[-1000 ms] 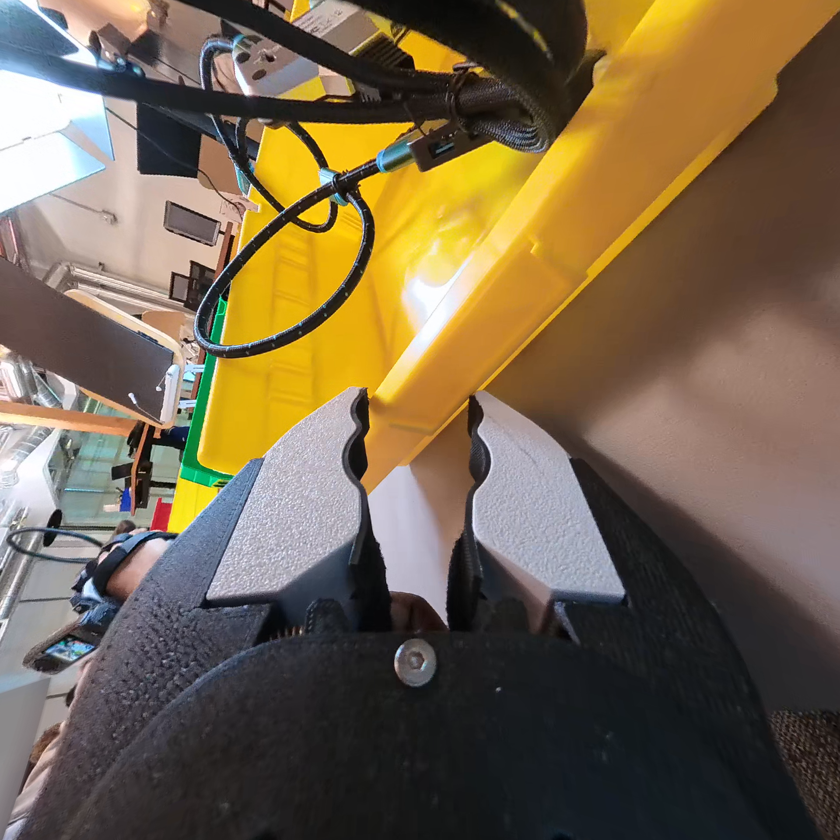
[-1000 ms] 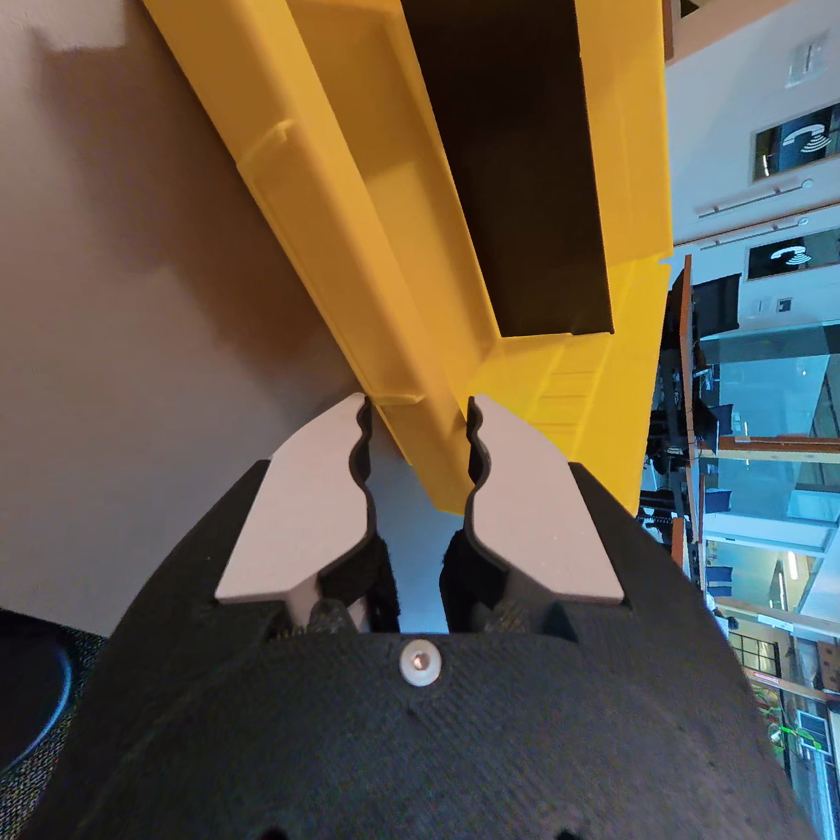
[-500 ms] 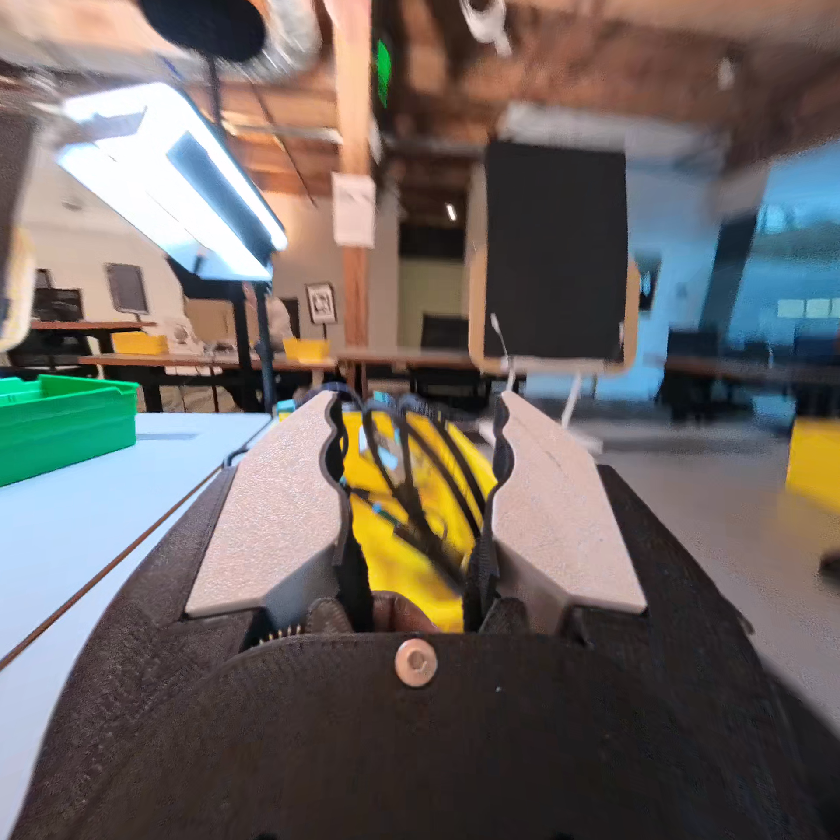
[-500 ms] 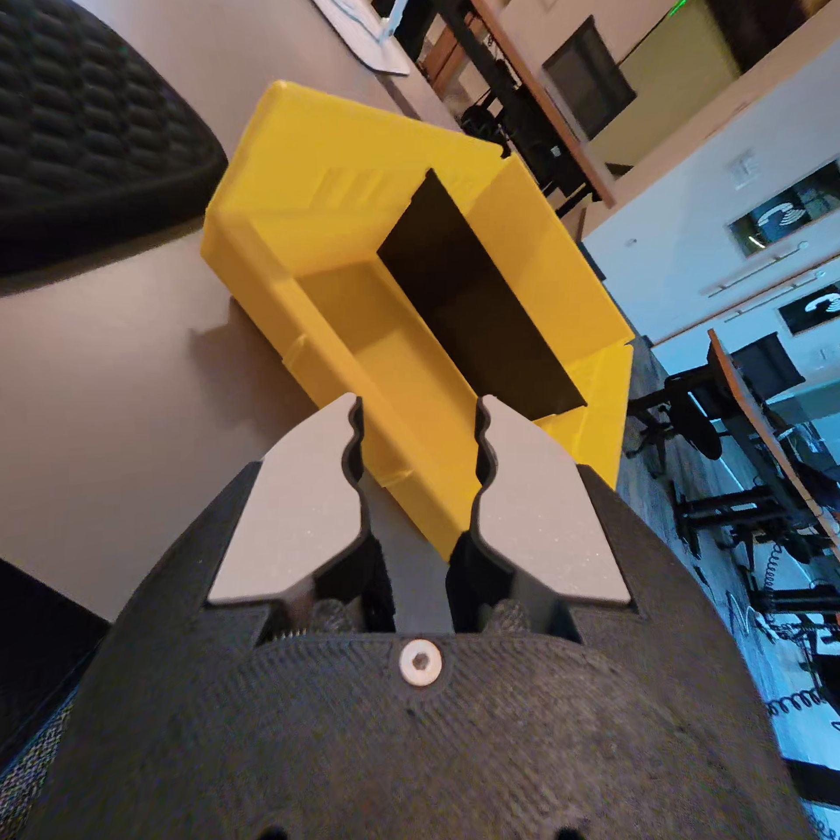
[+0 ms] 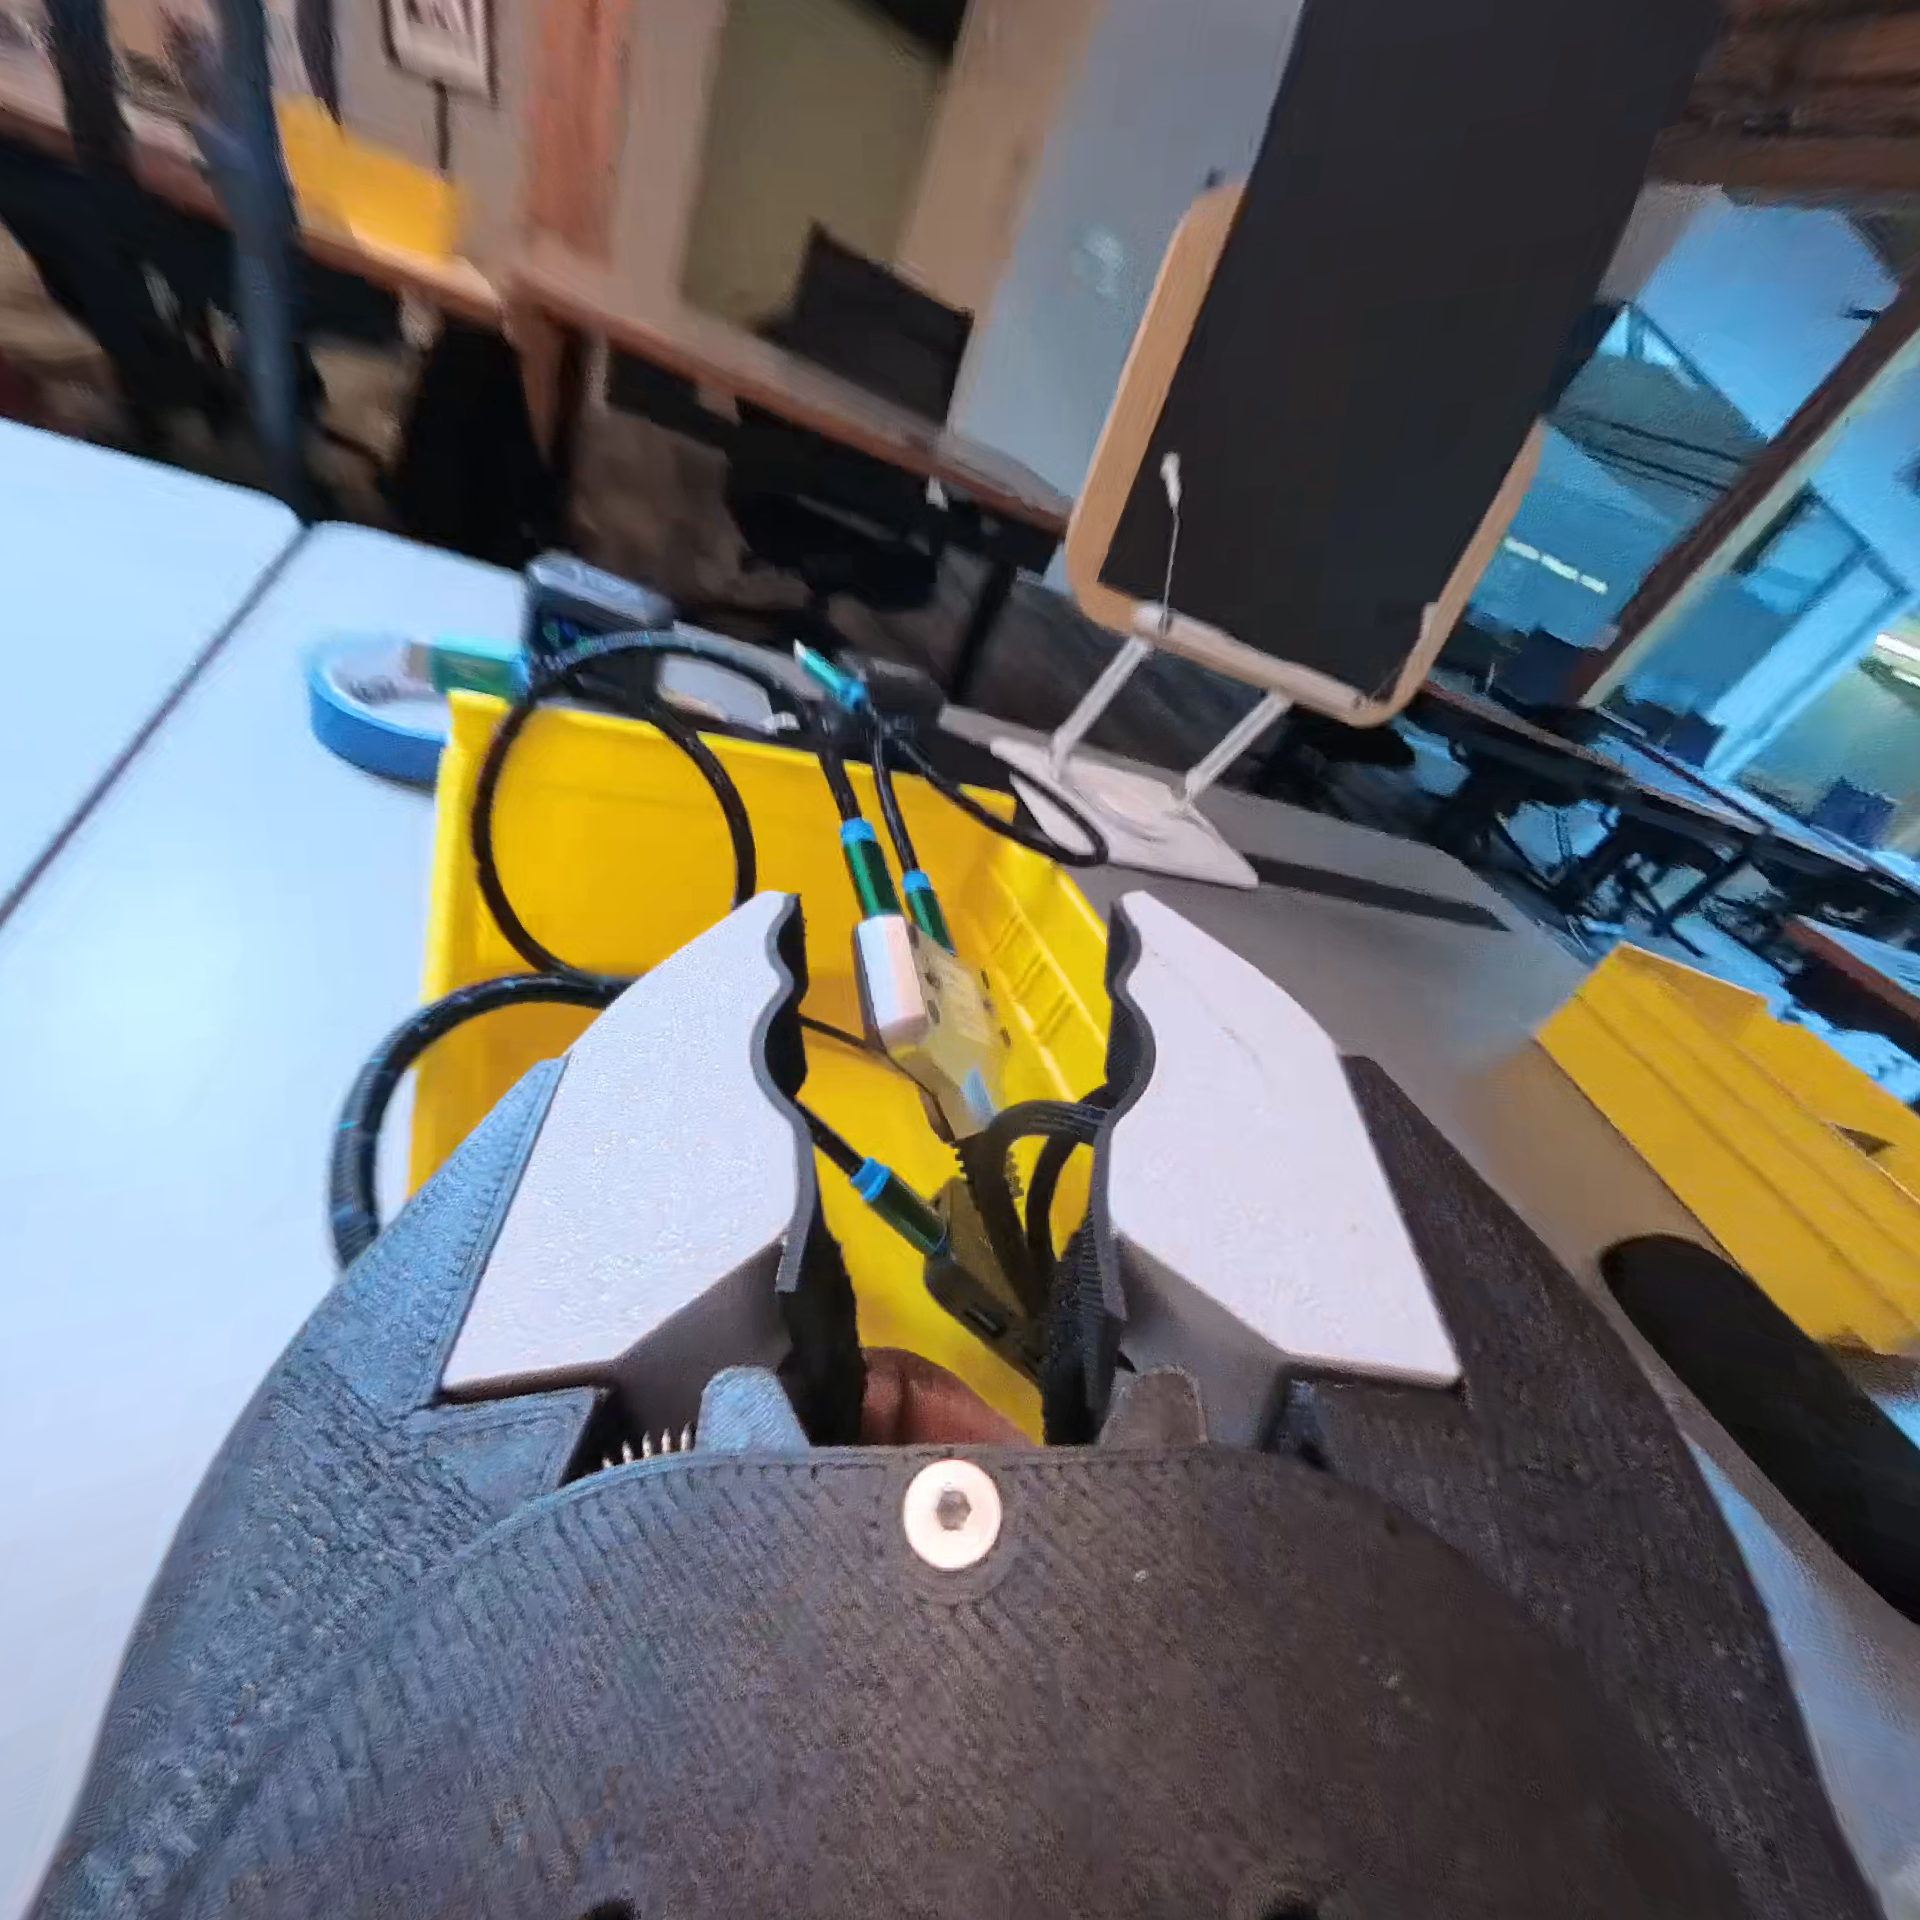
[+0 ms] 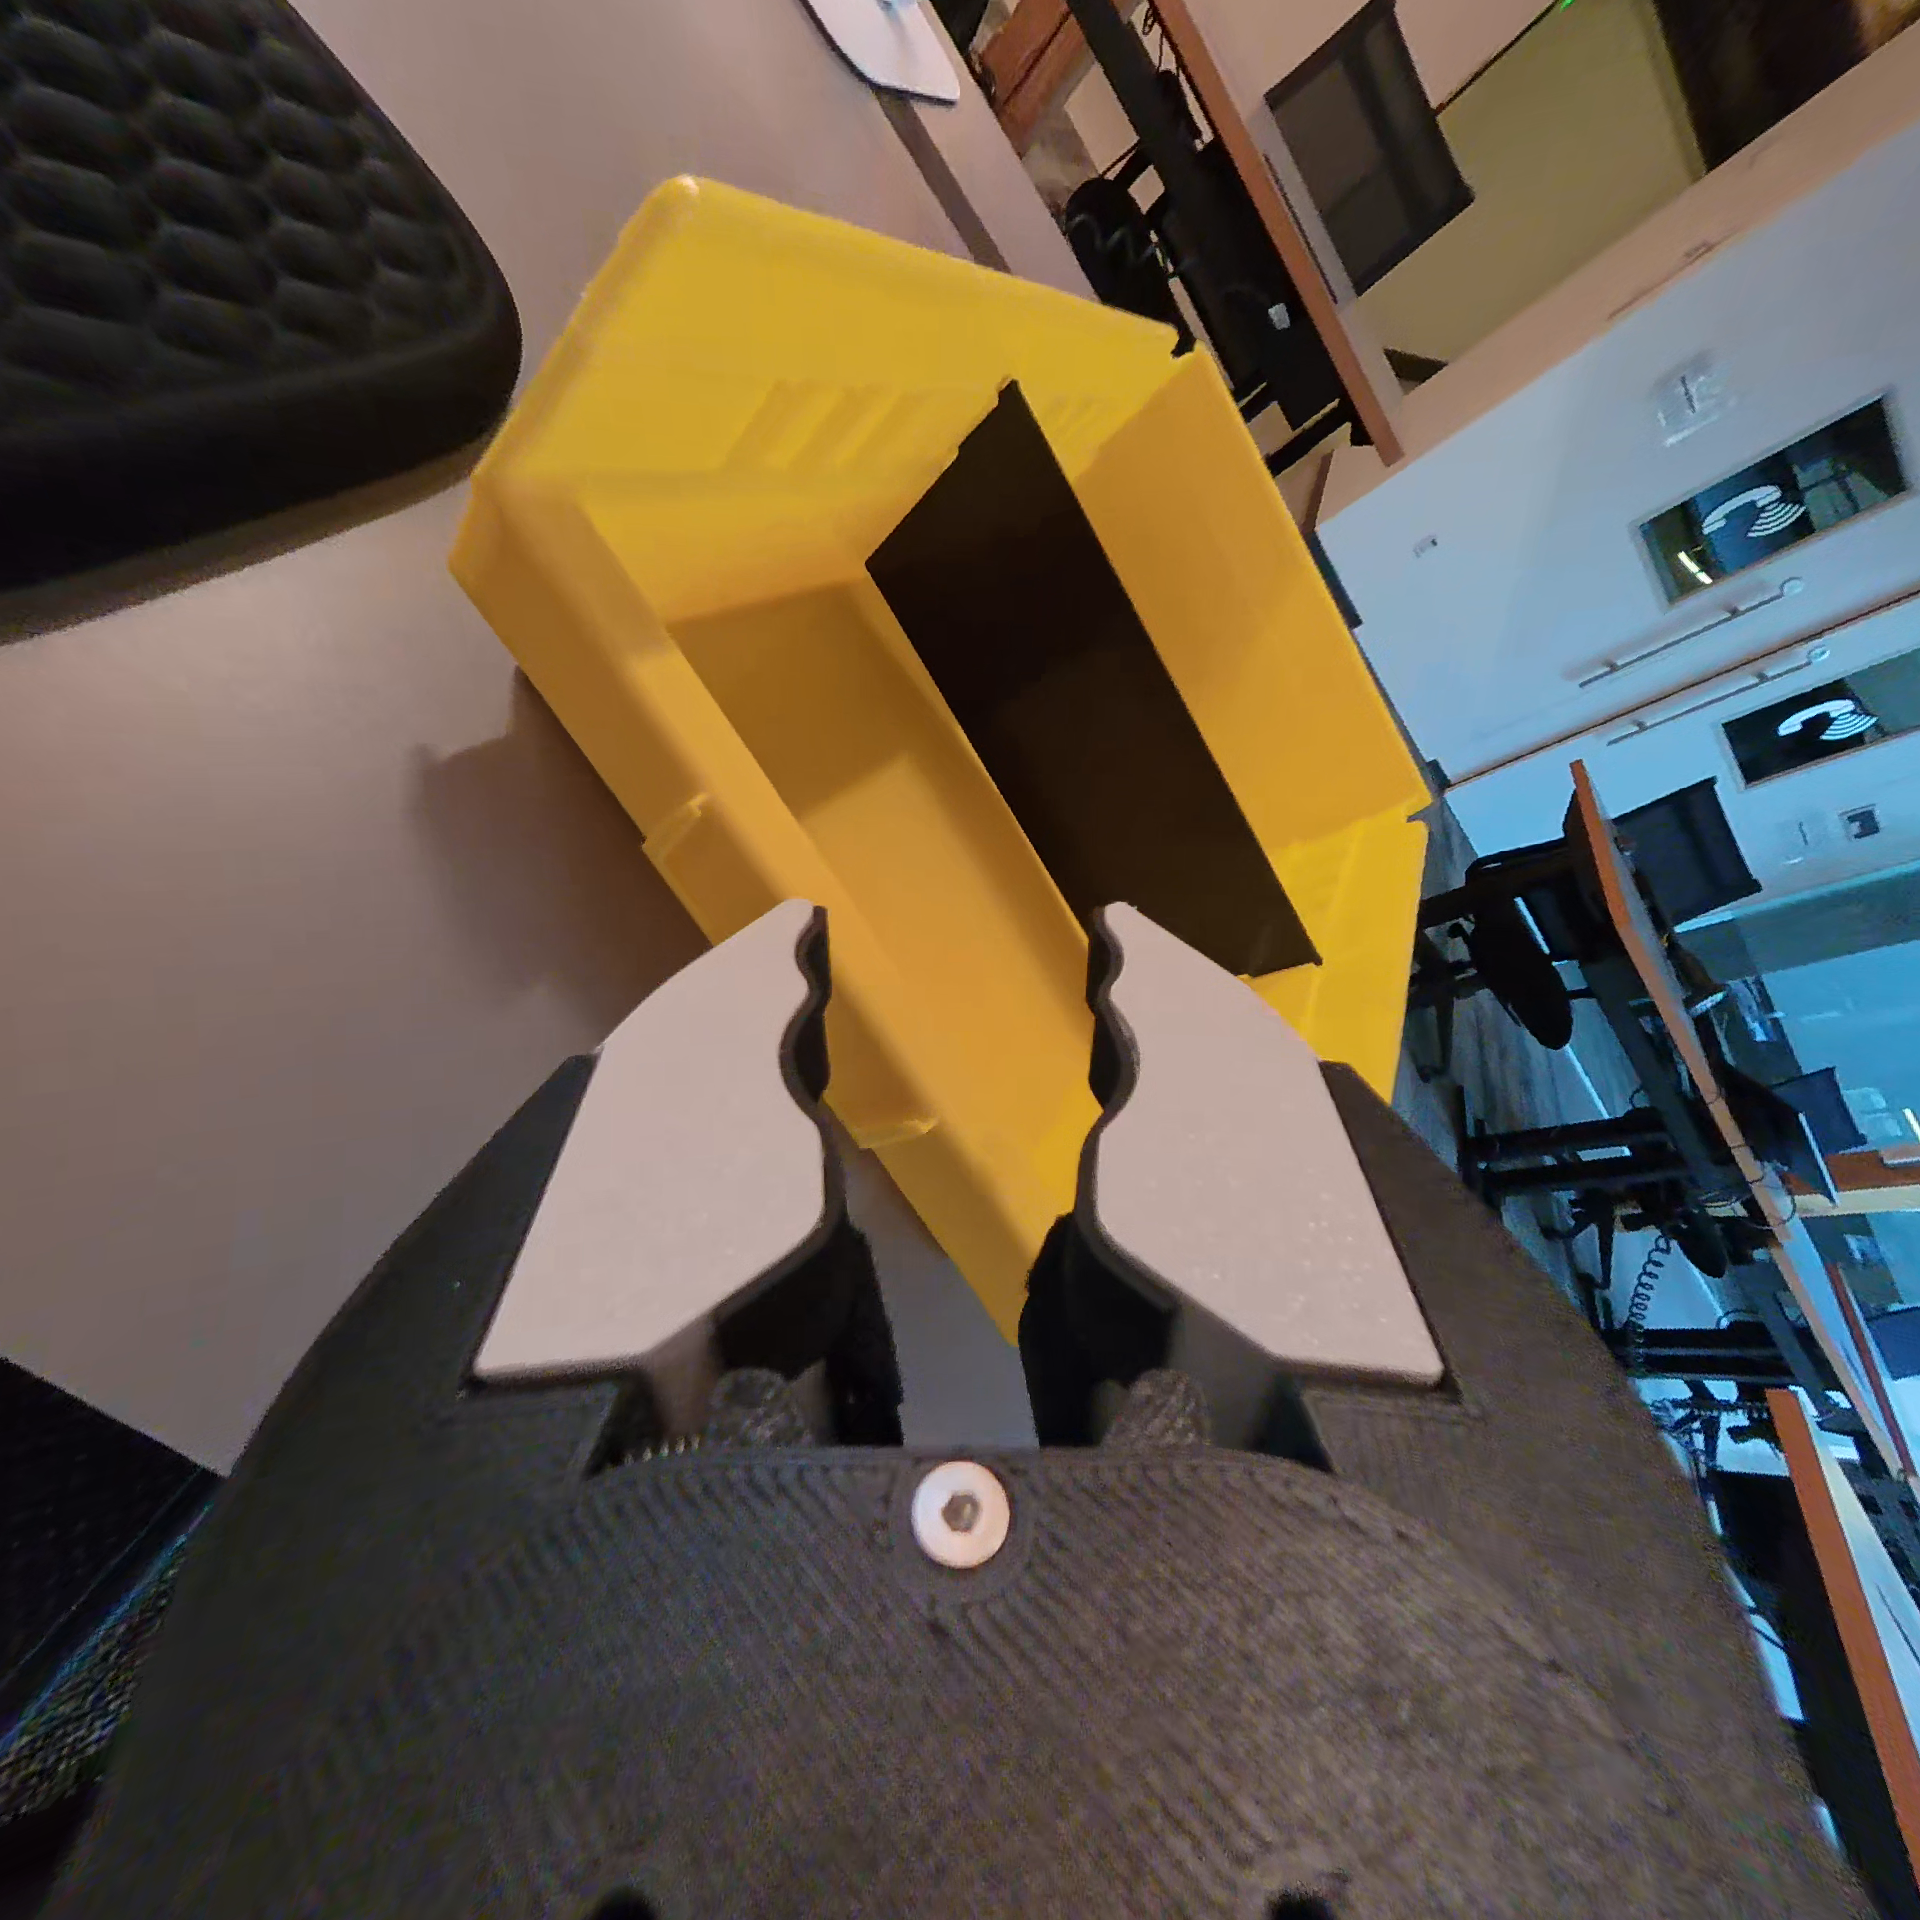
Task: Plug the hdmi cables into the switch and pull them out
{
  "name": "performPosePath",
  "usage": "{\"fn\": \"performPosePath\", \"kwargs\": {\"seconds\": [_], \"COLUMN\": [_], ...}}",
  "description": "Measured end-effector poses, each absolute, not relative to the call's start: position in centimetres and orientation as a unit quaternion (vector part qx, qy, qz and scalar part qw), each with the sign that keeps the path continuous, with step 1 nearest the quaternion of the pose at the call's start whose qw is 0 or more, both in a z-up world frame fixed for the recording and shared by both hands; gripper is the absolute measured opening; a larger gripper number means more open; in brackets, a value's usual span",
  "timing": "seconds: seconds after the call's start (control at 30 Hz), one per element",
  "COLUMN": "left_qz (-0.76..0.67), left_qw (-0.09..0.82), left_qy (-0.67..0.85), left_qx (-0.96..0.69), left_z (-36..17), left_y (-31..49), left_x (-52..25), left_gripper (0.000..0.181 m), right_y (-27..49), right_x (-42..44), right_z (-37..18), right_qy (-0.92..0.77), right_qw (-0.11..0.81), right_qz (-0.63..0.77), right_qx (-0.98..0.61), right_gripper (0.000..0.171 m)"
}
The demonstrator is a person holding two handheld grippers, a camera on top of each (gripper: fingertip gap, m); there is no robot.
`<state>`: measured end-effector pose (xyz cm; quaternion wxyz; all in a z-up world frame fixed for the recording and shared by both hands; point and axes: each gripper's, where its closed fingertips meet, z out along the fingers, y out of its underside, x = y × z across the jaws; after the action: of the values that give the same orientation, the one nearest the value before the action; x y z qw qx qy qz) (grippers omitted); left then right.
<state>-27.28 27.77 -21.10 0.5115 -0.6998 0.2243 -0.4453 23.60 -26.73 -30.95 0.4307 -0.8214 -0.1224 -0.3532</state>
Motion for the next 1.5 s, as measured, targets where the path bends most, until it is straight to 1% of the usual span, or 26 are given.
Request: {"fn": "performPosePath", "kwargs": {"seconds": [0.13,0.27,0.5,0.57,0.6,0.63,0.8,0.87,1.0,1.13,1.23,1.4,1.5], "left_qz": [-0.387,-0.406,-0.32,-0.312,-0.322,-0.329,-0.342,-0.334,-0.262,-0.124,0.001,0.195,0.259], "left_qw": [0.474,0.455,0.413,0.407,0.412,0.42,0.488,0.532,0.636,0.734,0.783,0.808,0.807], "left_qy": [0.23,0.218,0.283,0.311,0.319,0.32,0.309,0.311,0.351,0.401,0.435,0.48,0.491], "left_qx": [-0.756,-0.762,-0.804,-0.8,-0.791,-0.783,-0.741,-0.714,-0.635,-0.534,-0.444,-0.282,-0.2], "left_z": [-24.5,-25.1,-29.0,-29.8,-29.8,-29.6,-26.5,-24.2,-18.3,-12.8,-9.7,-7.3,-7.4], "left_y": [29.8,30.0,30.0,29.6,29.4,29.3,28.6,28.0,26.0,23.2,20.5,15.1,11.8], "left_x": [-25.2,-23.5,-21.4,-20.5,-20.0,-19.7,-19.5,-19.8,-20.6,-20.8,-20.3,-17.7,-15.3], "left_gripper": [0.055,0.055,0.054,0.045,0.037,0.034,0.025,0.023,0.021,0.021,0.02,0.021,0.021], "right_y": [-26.5,-26.6,-26.1,-26.0,-26.0,-26.0,-26.1,-26.1,-26.0,-25.6,-25.3,-23.6,-21.7], "right_x": [23.5,23.8,23.6,23.5,23.5,23.5,23.7,23.8,23.7,23.1,22.6,20.2,17.3], "right_z": [-30.6,-31.1,-31.5,-31.4,-31.4,-31.5,-31.5,-31.5,-31.2,-30.4,-29.6,-26.8,-24.8], "right_qy": [-0.127,-0.125,-0.135,-0.136,-0.136,-0.137,-0.134,-0.134,-0.136,-0.141,-0.146,-0.166,-0.2], "right_qw": [0.435,0.426,0.419,0.421,0.422,0.42,0.413,0.414,0.417,0.436,0.452,0.517,0.557], "right_qz": [-0.361,-0.361,-0.36,-0.36,-0.36,-0.36,-0.363,-0.365,-0.369,-0.371,-0.375,-0.364,-0.344], "right_qx": [-0.815,-0.82,-0.823,-0.821,-0.821,-0.822,-0.824,-0.823,-0.819,-0.807,-0.796,-0.757,-0.729], "right_gripper": [0.048,0.047,0.047,0.047,0.047,0.047,0.047,0.047,0.047,0.047,0.046,0.046,0.044]}}
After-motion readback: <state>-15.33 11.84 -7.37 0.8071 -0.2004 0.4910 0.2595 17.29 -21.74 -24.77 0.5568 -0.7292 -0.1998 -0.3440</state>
